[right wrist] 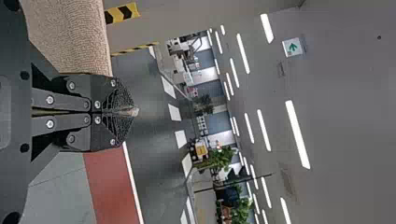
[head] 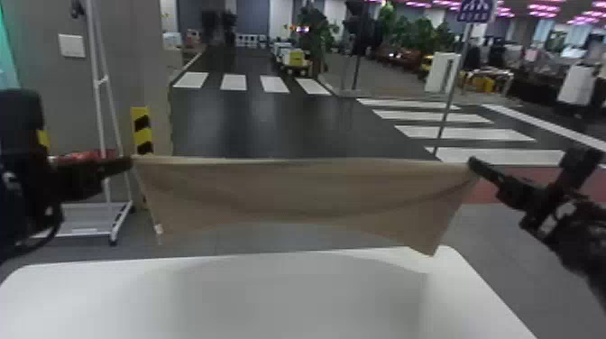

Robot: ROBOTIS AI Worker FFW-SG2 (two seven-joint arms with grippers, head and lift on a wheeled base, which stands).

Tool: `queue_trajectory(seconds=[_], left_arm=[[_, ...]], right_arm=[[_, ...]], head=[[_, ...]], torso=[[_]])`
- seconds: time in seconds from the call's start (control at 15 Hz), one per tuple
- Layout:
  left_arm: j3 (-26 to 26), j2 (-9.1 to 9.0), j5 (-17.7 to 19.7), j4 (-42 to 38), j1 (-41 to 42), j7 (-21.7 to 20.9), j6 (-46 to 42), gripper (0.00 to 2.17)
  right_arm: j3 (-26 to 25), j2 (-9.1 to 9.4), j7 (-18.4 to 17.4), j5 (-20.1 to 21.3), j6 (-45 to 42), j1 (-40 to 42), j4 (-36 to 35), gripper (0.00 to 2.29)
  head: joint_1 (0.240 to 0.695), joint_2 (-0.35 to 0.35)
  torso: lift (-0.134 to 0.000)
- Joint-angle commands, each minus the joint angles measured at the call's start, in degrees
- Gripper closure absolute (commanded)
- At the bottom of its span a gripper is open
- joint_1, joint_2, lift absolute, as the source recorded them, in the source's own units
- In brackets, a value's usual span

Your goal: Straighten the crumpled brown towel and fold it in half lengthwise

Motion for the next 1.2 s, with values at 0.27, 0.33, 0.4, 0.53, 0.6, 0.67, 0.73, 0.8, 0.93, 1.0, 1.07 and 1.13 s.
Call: queue_trajectory(seconds=[0.27,0.33,0.4,0.53,0.6,0.67,0.73,0.8,0.93,1.0,1.07,1.13], left_arm=[[4.85,3.23,-1.23,-18.69,28.88,-0.01,0.03,1.72],[4.94,3.23,-2.90,-21.15,32.22,0.17,-0.49,1.72],[6.17,3.14,-4.13,-23.96,36.00,0.34,-0.49,1.72],[8.72,2.97,-4.04,-27.83,41.54,0.17,-0.14,1.72],[9.95,2.62,-4.04,-30.03,44.09,0.26,0.74,1.72],[10.74,2.18,-4.04,-31.87,46.28,0.34,1.62,1.72],[11.36,1.74,-4.13,-34.07,48.39,0.87,2.85,1.72],[11.88,1.30,-5.27,-36.88,50.94,0.96,4.60,1.72],[13.29,0.07,-5.98,-41.45,54.90,0.96,5.48,1.72],[13.90,-0.11,-6.06,-43.47,56.22,0.96,7.42,1.72],[14.61,-0.37,-6.42,-44.97,57.27,1.05,8.82,1.72],[15.05,-0.99,-6.94,-46.81,58.59,0.96,9.88,1.72]], right_arm=[[-1.45,-1.30,4.21,-0.97,4.12,27.19,-17.46,1.21],[-2.33,-1.30,4.65,-1.32,4.83,30.35,-19.57,1.21],[-3.65,-1.30,5.70,-1.94,5.53,34.22,-22.30,1.21],[-6.55,-1.21,6.14,-2.38,5.53,39.93,-25.37,1.21],[-7.87,-1.04,7.55,-2.99,5.53,41.78,-26.08,1.21],[-9.28,-0.95,8.08,-3.61,5.88,43.54,-27.22,1.21],[-10.95,-0.86,8.95,-4.40,6.76,45.56,-28.89,1.21],[-12.53,-0.77,9.31,-5.28,7.99,48.02,-31.61,1.21],[-15.87,-0.16,10.62,-6.77,9.40,51.97,-36.10,1.21],[-16.66,0.02,10.62,-6.68,9.40,53.38,-37.68,1.21],[-17.36,0.02,10.98,-6.86,9.75,54.52,-38.47,1.21],[-18.68,0.19,11.59,-7.21,10.80,55.58,-39.35,1.21]], head=[[0.544,-0.200],[0.583,-0.200],[0.613,-0.202],[0.669,-0.206],[0.695,-0.216],[0.695,-0.221],[0.695,-0.226],[0.695,-0.231],[0.695,-0.249],[0.695,-0.266],[0.695,-0.275],[0.695,-0.281]], torso=[[-0.123],[-0.123],[-0.123],[-0.123],[-0.123],[-0.123],[-0.123],[-0.123],[-0.123],[-0.123],[-0.123],[-0.123]])
